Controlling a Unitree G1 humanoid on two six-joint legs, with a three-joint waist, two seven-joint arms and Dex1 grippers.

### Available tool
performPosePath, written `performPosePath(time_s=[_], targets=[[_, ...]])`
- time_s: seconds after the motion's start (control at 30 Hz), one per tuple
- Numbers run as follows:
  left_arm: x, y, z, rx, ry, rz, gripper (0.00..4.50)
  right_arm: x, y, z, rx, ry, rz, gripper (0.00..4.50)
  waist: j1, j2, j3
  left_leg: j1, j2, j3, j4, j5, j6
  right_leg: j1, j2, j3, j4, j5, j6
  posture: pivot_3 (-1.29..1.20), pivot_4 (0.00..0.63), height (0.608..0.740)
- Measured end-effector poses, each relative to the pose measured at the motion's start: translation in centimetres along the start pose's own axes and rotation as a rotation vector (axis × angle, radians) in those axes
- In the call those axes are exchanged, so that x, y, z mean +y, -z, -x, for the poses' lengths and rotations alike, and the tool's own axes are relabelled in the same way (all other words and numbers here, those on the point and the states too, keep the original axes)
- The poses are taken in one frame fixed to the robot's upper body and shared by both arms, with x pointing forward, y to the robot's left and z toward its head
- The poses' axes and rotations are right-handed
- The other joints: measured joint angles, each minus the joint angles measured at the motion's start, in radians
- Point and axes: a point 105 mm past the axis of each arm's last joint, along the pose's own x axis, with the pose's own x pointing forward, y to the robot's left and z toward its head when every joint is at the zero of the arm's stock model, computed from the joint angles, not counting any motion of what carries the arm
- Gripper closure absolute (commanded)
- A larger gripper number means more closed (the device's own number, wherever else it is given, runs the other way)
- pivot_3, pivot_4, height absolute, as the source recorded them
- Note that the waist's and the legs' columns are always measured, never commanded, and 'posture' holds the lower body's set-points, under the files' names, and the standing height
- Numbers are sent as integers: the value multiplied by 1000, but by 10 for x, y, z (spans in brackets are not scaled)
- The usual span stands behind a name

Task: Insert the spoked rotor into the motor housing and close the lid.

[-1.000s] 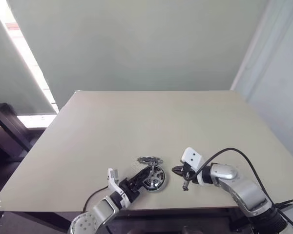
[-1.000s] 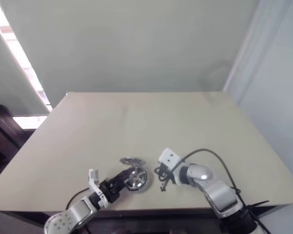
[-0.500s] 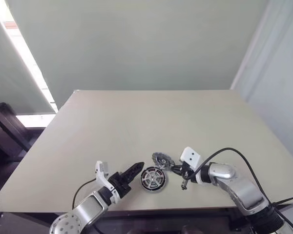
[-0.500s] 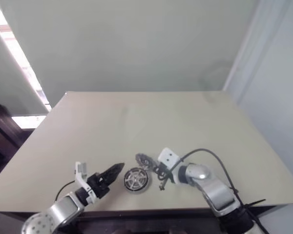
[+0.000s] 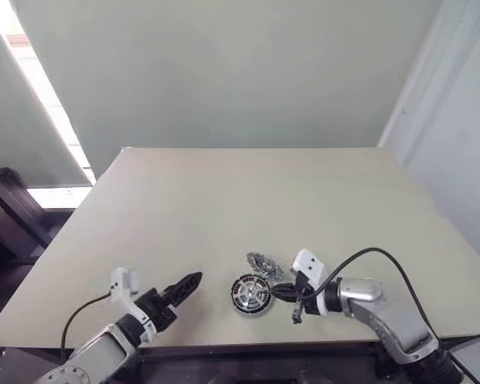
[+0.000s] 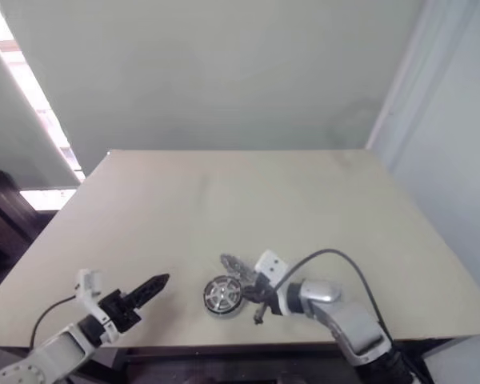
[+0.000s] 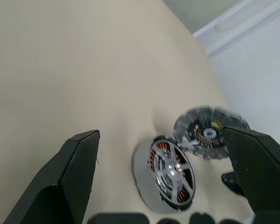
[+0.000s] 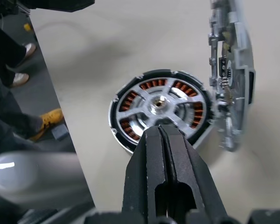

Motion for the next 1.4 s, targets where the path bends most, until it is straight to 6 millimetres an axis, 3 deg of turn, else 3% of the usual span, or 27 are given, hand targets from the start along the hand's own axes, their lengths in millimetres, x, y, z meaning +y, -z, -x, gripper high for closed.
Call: performPosePath(time_s=[0.4, 0.47, 0.6, 0.73, 0.87, 1.03, 1.1, 1.17, 1.27, 1.4], targets=[[2, -6, 1, -23, -13, -19, 29, 6, -12, -21, -97, 39, -56, 4500, -1, 0, 0, 0, 0, 0, -1, 0, 0, 0, 0, 0, 0, 0, 0, 0, 0, 740], [3, -7, 2, -30, -17, -21, 29, 6, -7, -25, -90, 44, -70, 4500, -1, 0, 0, 0, 0, 0, -1, 0, 0, 0, 0, 0, 0, 0, 0, 0, 0, 740], [3, -8, 2, -32, -17, -24, 29, 3, 25, -35, -2, 61, -104, 4500, -2, 0, 0, 0, 0, 0, -1, 0, 0, 0, 0, 0, 0, 0, 0, 0, 0, 740], [2, -11, 1, -32, -13, -37, 29, 1, 31, -37, -4, 69, -74, 4500, -2, 0, 0, 2, 0, 0, -1, 0, 0, 1, 0, 0, 0, 0, 0, 0, 0, 740], [1, -14, 1, -28, -14, -57, 29, 0, 25, -36, -32, 68, -72, 4500, -2, 0, 0, 2, 0, 0, -1, 0, 0, 1, 0, 0, 0, 0, 0, 0, 0, 740], [6, -17, 2, 0, -38, -126, 29, 2, -10, -37, -176, 56, -111, 4500, -2, 0, 0, 1, 1, 0, -2, 0, 0, 1, 1, 0, 0, 0, 0, 0, 0, 740], [5, -18, 1, 1, -30, -134, 29, 7, -13, -41, -188, 37, -110, 4500, -2, 0, 0, 1, 1, 0, -2, 0, 0, 0, 1, 0, 0, 0, 0, 0, 0, 740], [4, -18, 0, 3, -23, -135, 29, 12, -3, -46, -150, 21, -120, 4500, -2, 0, 0, 1, 0, 0, -2, 0, 0, 0, 0, 0, 0, 0, 0, 0, 0, 740], [4, -17, 1, 6, -24, -137, 29, 11, 30, -53, -39, 28, -146, 4500, -2, 0, 0, 1, 0, 0, -1, 0, 0, 0, 0, 0, 0, 0, 0, 0, 0, 740], [4, -18, 1, 10, -24, -145, 29, 10, 34, -56, -54, 22, -134, 4500, -3, 1, -1, 4, 1, 0, -1, 1, -1, 2, 0, 0, 1, 0, 0, 0, 0, 740]])
